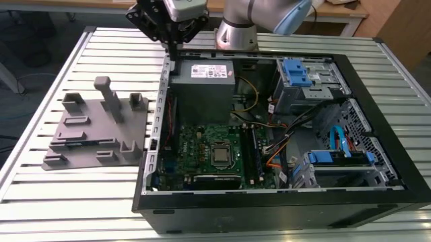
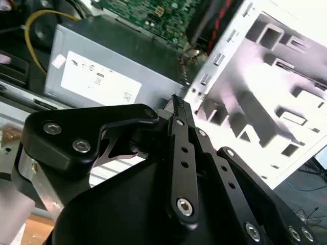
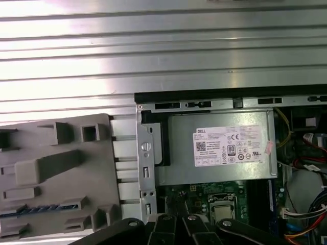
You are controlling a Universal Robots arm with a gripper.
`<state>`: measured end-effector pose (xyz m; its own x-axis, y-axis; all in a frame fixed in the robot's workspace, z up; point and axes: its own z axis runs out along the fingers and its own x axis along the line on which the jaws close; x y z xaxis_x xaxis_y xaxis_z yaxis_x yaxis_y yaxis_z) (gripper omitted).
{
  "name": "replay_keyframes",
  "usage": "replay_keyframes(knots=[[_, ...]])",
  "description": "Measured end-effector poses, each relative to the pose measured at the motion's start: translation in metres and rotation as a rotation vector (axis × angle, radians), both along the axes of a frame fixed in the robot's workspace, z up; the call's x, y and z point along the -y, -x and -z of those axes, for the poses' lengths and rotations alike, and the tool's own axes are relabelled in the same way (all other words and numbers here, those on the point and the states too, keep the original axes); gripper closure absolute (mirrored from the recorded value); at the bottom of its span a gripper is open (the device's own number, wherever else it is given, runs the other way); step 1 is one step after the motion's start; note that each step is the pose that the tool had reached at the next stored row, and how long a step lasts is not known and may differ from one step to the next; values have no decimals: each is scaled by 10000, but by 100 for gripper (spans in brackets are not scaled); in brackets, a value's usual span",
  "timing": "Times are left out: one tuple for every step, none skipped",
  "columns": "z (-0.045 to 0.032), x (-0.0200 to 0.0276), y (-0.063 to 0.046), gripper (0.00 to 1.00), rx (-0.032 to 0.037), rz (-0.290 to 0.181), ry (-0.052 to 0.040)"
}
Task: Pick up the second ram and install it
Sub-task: 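Reach for the second ram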
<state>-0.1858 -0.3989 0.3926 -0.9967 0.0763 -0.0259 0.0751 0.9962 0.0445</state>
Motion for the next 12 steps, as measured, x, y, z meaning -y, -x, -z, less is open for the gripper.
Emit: replay_keyframes(knots=[[1,0,36,93,0,1,0],[2,1,70,93,1,0,-1],[2,3,100,93,0,-1,0],[3,6,127,93,0,-2,0],[3,10,154,93,0,-1,0],[3,15,174,93,-1,-1,1],[5,23,189,93,0,0,0],[6,32,206,93,-1,0,1],[9,41,221,93,0,-1,0],[12,50,236,93,1,0,-1],[16,58,252,93,0,-1,0],[20,65,267,93,0,-1,0]])
